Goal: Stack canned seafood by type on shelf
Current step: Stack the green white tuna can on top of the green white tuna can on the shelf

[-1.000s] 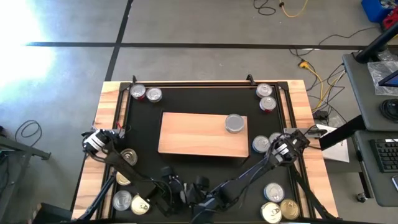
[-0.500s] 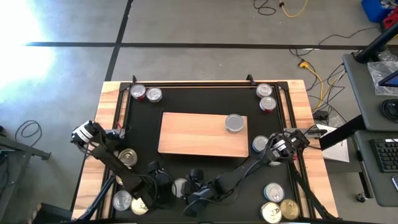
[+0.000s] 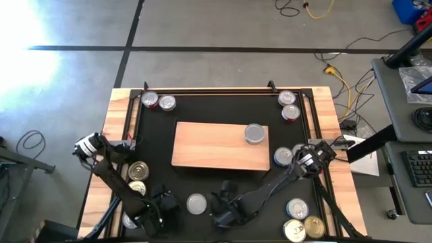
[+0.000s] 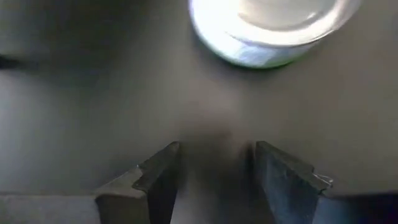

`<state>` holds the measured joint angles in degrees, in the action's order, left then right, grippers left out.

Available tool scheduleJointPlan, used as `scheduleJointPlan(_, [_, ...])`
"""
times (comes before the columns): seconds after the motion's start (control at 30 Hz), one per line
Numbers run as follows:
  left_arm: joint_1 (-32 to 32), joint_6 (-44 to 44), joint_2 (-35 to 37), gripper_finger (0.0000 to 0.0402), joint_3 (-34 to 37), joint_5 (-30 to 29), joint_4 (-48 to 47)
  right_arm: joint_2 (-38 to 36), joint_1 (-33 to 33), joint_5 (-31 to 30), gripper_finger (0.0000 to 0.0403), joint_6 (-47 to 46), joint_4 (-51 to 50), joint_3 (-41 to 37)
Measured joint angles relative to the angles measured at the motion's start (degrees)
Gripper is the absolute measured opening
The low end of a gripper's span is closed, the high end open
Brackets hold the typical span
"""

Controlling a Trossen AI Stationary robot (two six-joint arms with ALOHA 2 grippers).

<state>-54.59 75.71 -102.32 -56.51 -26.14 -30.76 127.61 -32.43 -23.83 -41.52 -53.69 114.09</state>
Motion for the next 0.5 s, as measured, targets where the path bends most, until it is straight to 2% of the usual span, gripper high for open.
scheduleJointPlan(0.1, [-0.15, 0.31, -0.42, 0.0192, 0.00, -1.10, 3.52, 0.00, -1.10, -3.36, 0.0252, -6.42, -7.13, 0.87])
scheduleJointPlan(0.27, [-0.15, 0.37, -1.57, 0.0192, 0.00, -1.61, 6.88, -0.07, -3.30, -3.11, 0.0281, -17.17, -15.37, 1.68])
scheduleJointPlan(0.4, [-0.18, 0.56, -3.33, 0.0192, -0.02, -3.12, 11.19, -0.09, -4.61, 1.75, 0.0295, -20.26, -14.53, 0.14])
scheduleJointPlan(0.5, [-0.17, 1.64, -5.01, 0.0192, -0.14, -5.94, 14.69, -0.03, -4.98, 1.41, 0.0300, -20.74, -10.63, -1.30])
